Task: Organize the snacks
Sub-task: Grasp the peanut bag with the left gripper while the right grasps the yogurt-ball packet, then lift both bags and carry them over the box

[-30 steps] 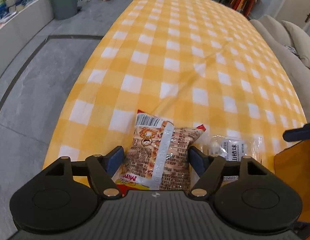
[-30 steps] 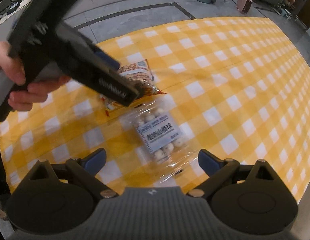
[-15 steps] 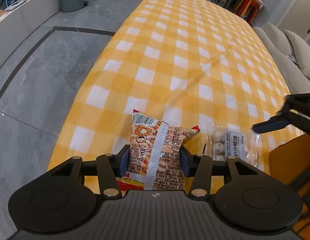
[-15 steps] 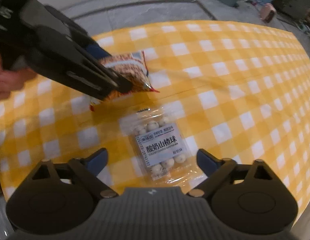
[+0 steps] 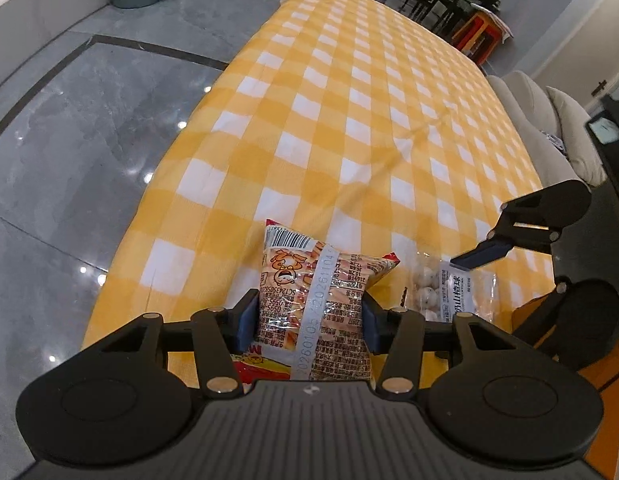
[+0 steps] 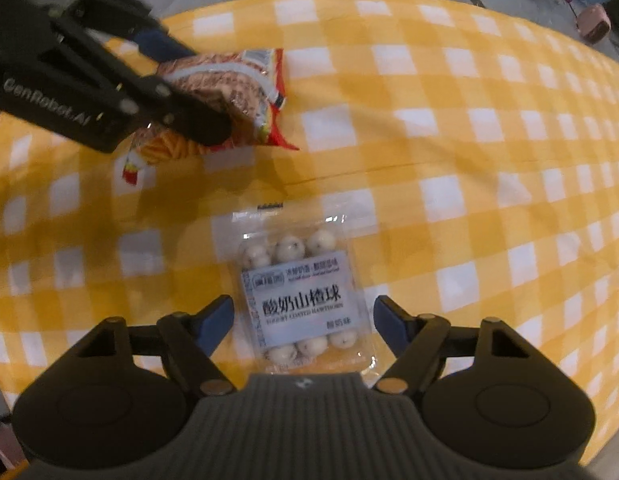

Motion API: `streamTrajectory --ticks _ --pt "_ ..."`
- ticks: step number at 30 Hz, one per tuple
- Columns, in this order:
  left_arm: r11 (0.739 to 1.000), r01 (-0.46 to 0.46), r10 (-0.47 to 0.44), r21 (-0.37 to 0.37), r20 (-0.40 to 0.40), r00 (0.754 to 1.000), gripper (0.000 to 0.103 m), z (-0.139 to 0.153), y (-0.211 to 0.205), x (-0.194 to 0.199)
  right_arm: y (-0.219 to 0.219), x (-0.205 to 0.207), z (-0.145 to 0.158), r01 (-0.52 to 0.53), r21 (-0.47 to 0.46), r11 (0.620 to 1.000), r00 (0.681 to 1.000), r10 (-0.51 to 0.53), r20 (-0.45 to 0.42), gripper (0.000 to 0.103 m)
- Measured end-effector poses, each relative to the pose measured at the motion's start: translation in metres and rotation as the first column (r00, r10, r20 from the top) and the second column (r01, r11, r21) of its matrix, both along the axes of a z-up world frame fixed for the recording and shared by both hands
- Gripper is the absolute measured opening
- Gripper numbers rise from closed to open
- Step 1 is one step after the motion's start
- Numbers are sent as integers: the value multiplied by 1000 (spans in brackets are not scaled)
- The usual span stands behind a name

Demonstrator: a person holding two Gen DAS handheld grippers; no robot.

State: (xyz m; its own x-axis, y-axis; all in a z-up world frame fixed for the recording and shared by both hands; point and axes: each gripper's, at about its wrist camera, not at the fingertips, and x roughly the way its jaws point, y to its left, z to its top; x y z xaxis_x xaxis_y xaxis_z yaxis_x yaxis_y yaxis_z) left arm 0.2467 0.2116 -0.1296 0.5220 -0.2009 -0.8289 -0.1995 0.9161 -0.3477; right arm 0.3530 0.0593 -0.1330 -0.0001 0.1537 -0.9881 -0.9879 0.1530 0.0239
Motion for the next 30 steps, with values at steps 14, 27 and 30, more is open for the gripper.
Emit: streamTrajectory --ticks 14,27,30 --pt "998 -12 12 58 -5 1000 51 4 -10 -5 14 -13 10 107 -41 993 992 -104 68 58" --pt "996 -61 60 68 18 998 49 46 -6 -28 -19 -31 84 194 144 970 966 -214 143 58" --pt "997 -62 59 55 54 997 49 69 -12 -37 -34 -39 108 208 192 959 957 -240 162 58"
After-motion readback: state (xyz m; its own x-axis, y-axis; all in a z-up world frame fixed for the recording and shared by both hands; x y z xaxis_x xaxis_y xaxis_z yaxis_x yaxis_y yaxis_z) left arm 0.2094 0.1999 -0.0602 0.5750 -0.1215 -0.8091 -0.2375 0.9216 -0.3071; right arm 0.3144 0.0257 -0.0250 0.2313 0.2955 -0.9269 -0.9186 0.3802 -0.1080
